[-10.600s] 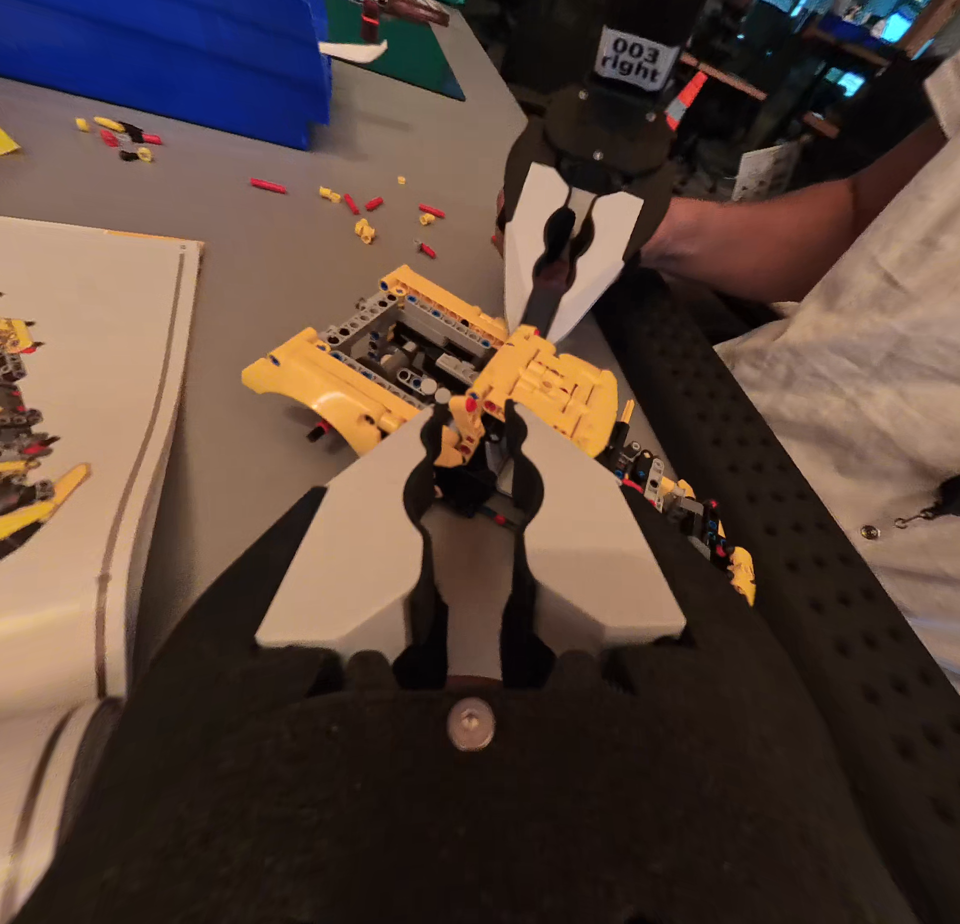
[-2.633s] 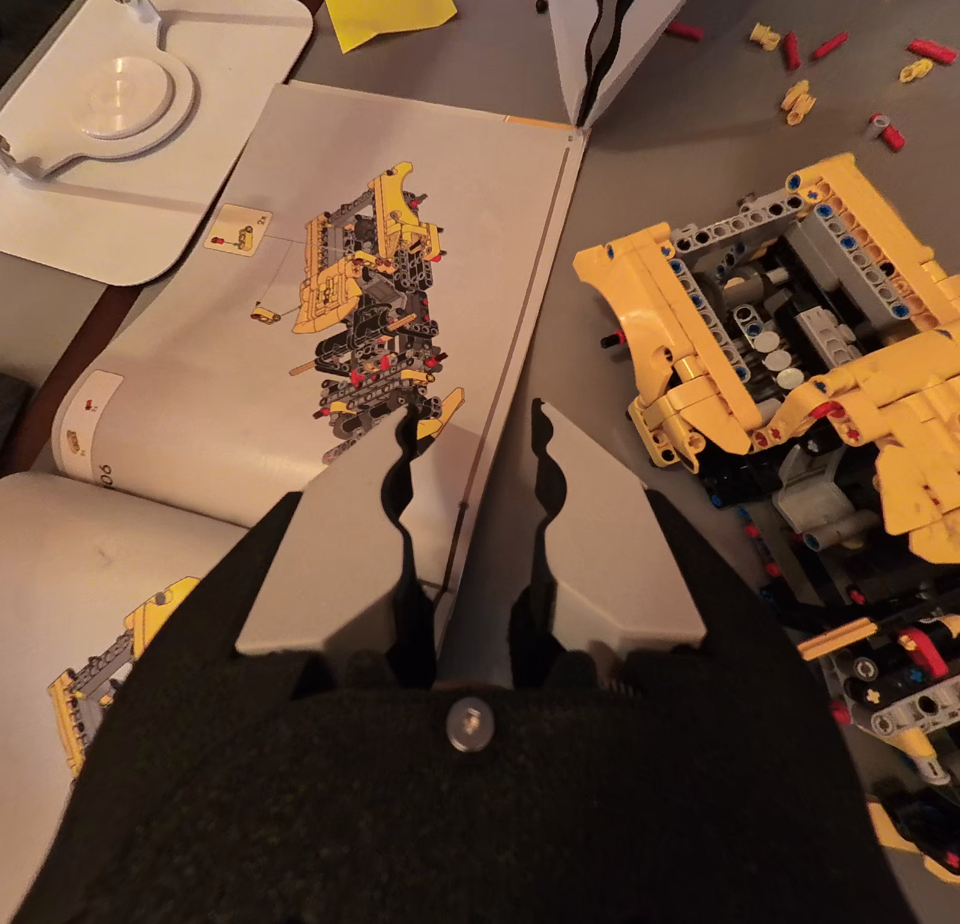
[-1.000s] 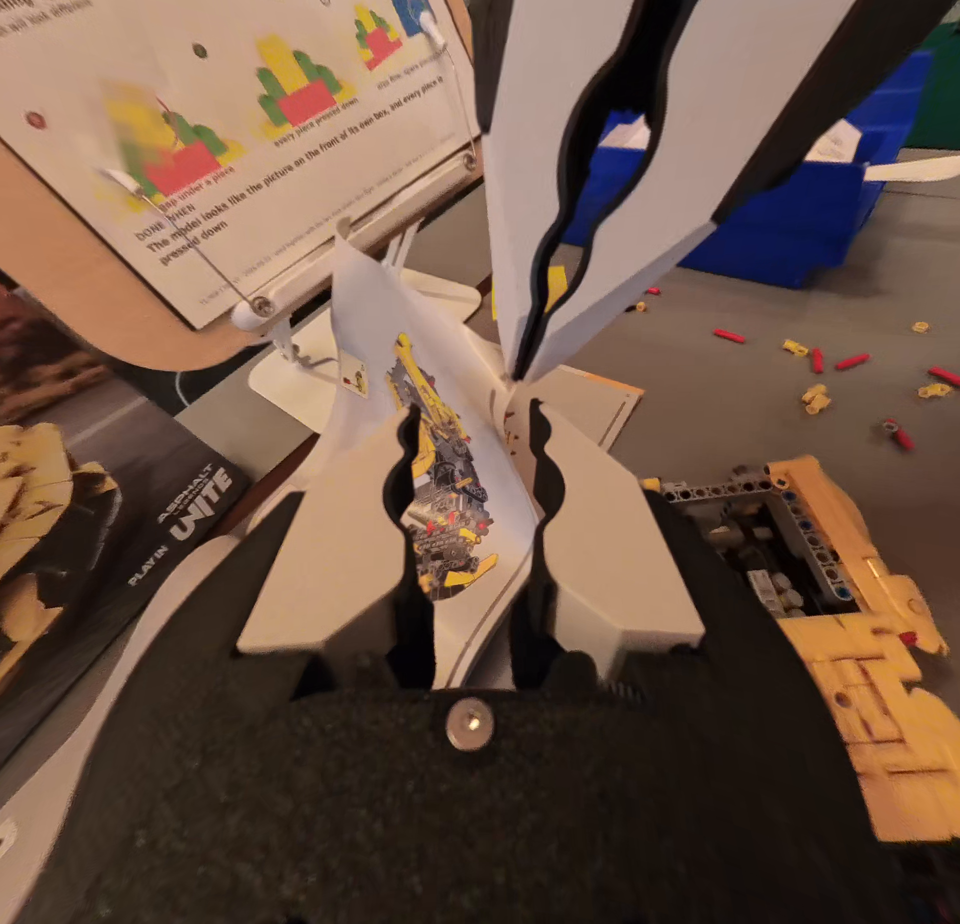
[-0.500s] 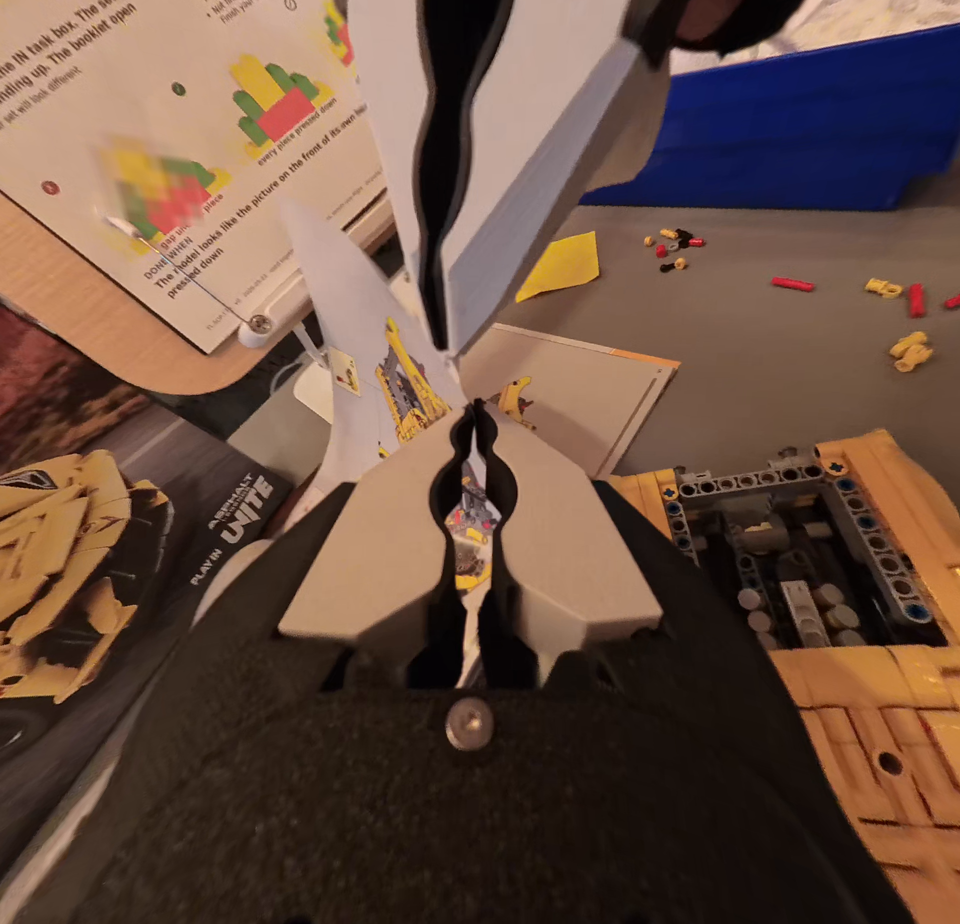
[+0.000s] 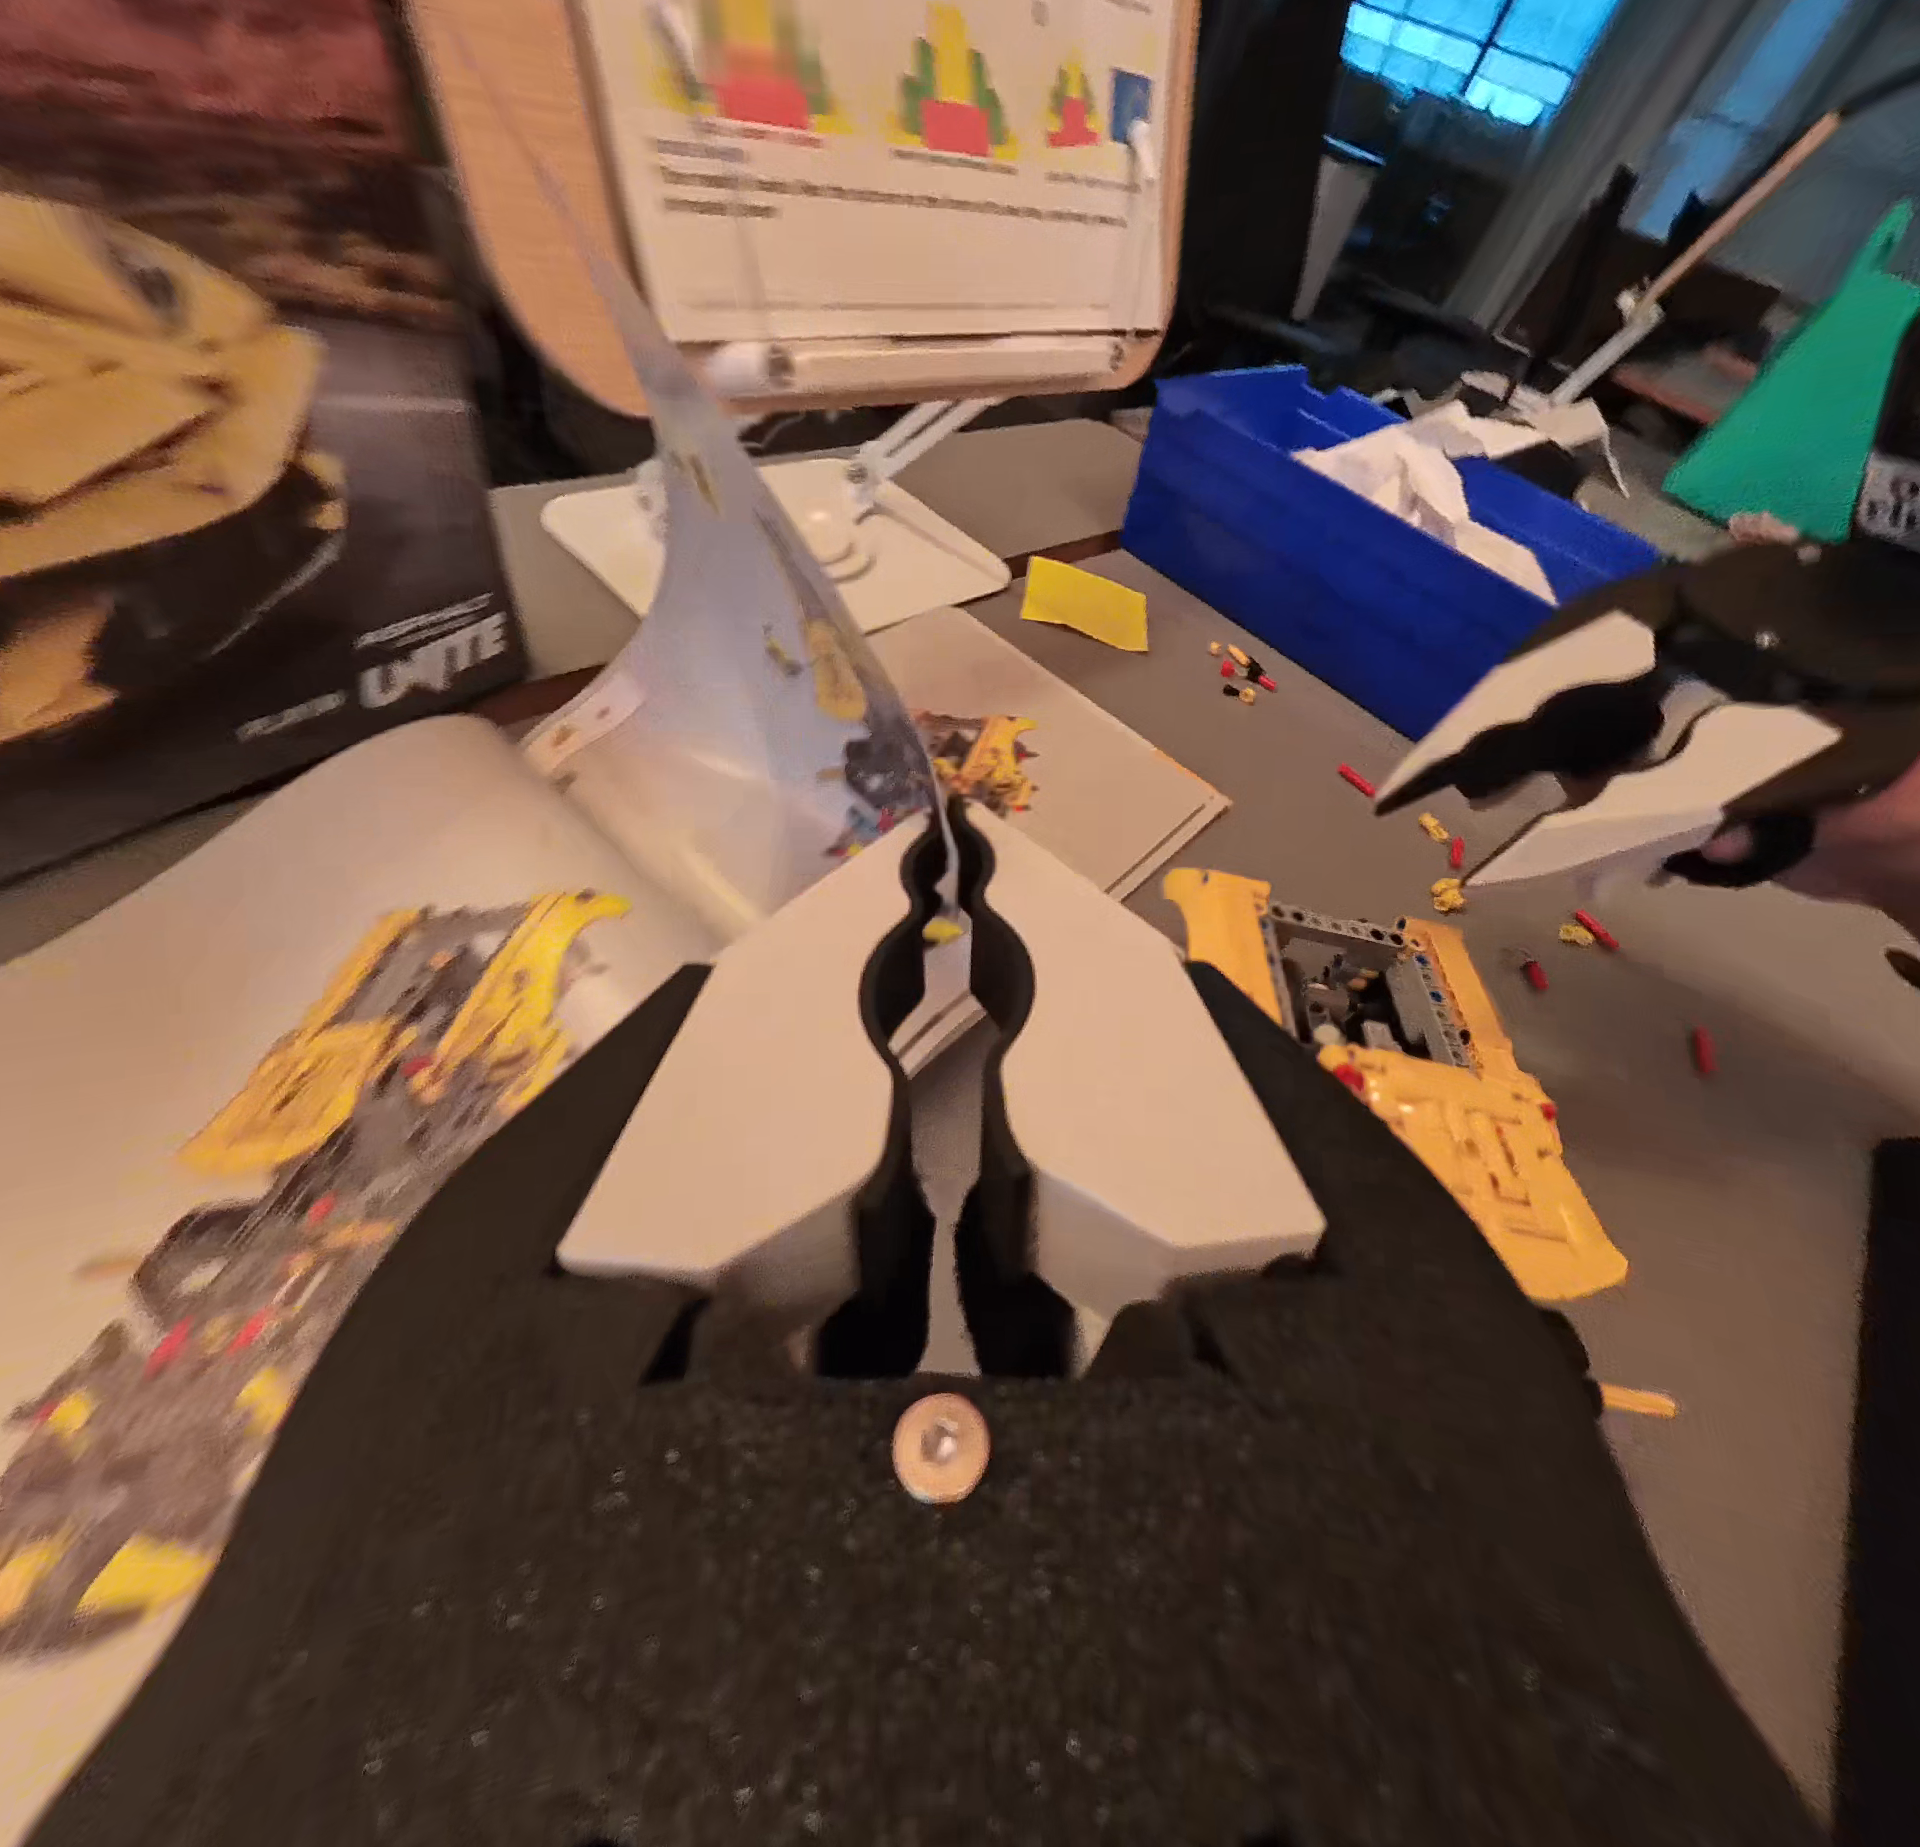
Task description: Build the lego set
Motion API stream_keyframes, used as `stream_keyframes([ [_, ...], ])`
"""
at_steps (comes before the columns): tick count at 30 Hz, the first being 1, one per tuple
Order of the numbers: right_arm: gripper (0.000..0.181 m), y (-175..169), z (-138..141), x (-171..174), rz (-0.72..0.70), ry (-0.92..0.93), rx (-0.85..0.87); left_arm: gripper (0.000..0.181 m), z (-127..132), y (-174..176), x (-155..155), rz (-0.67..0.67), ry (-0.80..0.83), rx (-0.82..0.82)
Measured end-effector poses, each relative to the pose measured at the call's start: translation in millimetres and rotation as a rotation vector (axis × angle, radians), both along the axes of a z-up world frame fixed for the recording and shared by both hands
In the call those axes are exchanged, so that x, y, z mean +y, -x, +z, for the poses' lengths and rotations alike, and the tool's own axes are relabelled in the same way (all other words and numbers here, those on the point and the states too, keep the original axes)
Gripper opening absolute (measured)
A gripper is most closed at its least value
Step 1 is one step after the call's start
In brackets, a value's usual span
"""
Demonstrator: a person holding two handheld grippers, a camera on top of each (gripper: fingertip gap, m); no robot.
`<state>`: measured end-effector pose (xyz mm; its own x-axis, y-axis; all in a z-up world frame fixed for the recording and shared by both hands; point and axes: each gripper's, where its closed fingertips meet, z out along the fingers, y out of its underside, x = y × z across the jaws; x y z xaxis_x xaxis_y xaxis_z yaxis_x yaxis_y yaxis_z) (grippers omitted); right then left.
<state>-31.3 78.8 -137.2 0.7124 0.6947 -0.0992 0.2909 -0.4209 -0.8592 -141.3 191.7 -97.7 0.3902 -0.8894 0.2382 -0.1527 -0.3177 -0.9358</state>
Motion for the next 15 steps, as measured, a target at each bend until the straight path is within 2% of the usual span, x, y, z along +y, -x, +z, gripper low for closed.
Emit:
stream_keyframes([
  [3, 0.031, -10, -7, -6, -0.095, 0.006, 0.033, 0.000, -1, 43, 12, 0.089, 0.029, 0.010],
  [7, 0.027, -15, -5, -7, -0.142, 0.009, 0.102, 0.000, -11, 97, 26, 0.196, 0.079, 0.057],
  [13, 0.026, 11, 9, 12, -0.049, 0.002, 0.075, 0.000, -20, 139, 34, 0.165, 0.283, -0.039],
  [15, 0.008, 28, 14, 29, 0.056, -0.034, -0.006, 0.000, -30, 154, 47, 0.219, 0.397, -0.074],
])
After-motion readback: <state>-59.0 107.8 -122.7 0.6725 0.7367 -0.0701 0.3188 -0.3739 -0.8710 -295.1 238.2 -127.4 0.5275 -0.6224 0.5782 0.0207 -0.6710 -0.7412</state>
